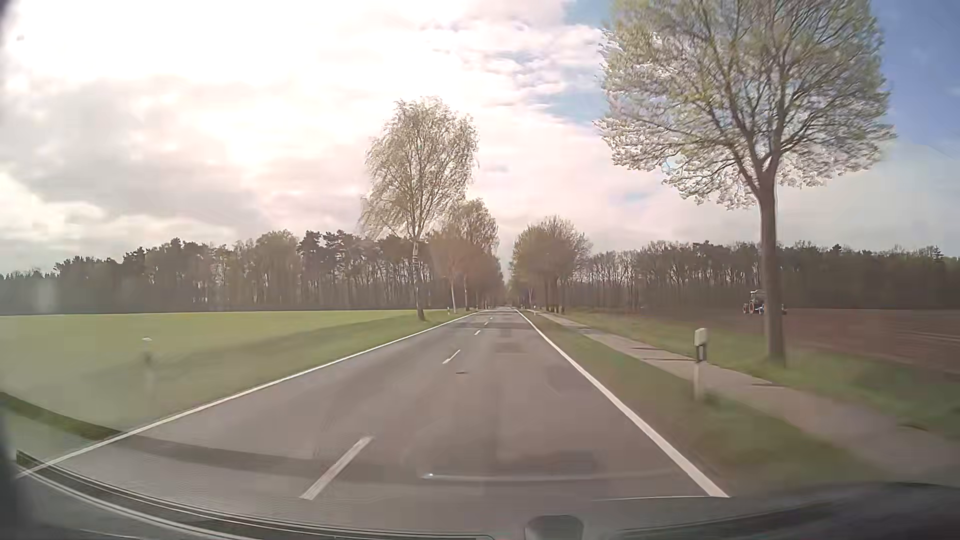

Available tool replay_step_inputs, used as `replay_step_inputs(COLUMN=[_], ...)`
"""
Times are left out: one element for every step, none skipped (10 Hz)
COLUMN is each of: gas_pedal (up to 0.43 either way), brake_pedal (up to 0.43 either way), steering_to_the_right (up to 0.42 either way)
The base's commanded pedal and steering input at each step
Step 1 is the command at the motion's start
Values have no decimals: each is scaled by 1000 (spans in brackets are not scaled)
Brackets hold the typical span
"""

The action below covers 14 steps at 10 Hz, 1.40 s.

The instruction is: Follow the waypoints while adhering to traffic rules and regulations

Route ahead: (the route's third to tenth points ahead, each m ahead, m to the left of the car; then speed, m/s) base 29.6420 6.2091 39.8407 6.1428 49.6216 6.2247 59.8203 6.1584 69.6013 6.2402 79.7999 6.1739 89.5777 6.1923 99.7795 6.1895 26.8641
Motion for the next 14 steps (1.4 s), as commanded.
replay_step_inputs(gas_pedal=[110, 110, 110, 110, 98, 98, 98, 87, 87, 79, 79, 79, 79, 79], brake_pedal=[0, 0, 0, 0, 0, 0, 0, 0, 0, 0, 0, 0, 0, 0], steering_to_the_right=[1, 1, 1, 0, 0, 0, 0, 0, 0, 0, 0, 0, 0, 0])
